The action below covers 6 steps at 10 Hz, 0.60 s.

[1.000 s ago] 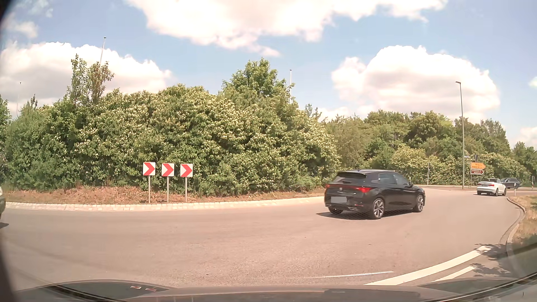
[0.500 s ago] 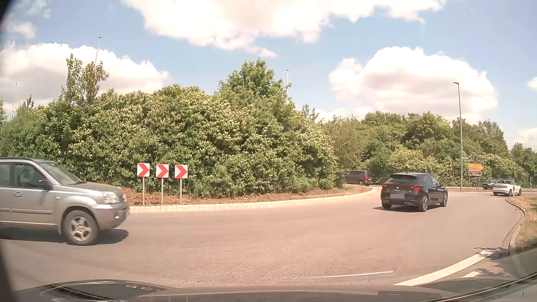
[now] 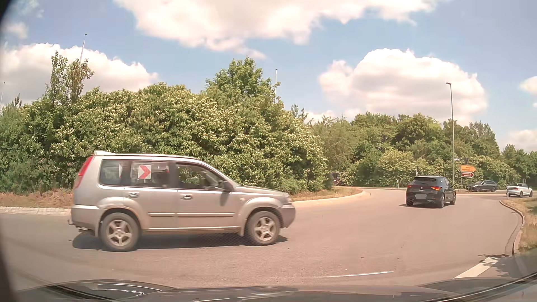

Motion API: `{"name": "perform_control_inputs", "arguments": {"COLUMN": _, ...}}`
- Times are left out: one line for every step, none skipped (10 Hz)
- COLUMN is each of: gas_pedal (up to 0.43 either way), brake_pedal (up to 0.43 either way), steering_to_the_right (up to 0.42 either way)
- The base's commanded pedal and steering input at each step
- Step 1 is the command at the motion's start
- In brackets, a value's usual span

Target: Follow the waypoints while adhering to traffic rules and regulations

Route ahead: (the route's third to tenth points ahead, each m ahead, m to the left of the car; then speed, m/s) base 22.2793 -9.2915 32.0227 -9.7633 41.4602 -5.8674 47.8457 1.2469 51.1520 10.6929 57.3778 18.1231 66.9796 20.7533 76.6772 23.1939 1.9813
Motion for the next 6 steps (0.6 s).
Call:
{"name": "perform_control_inputs", "arguments": {"gas_pedal": 0.469, "brake_pedal": 0.012, "steering_to_the_right": 0.3}}
{"name": "perform_control_inputs", "arguments": {"gas_pedal": 0.48, "brake_pedal": 0.012, "steering_to_the_right": 0.315}}
{"name": "perform_control_inputs", "arguments": {"gas_pedal": 0.488, "brake_pedal": 0.012, "steering_to_the_right": 0.336}}
{"name": "perform_control_inputs", "arguments": {"gas_pedal": 0.512, "brake_pedal": 0.018, "steering_to_the_right": 0.355}}
{"name": "perform_control_inputs", "arguments": {"gas_pedal": 0.52, "brake_pedal": 0.012, "steering_to_the_right": 0.374}}
{"name": "perform_control_inputs", "arguments": {"gas_pedal": 0.52, "brake_pedal": 0.012, "steering_to_the_right": 0.387}}
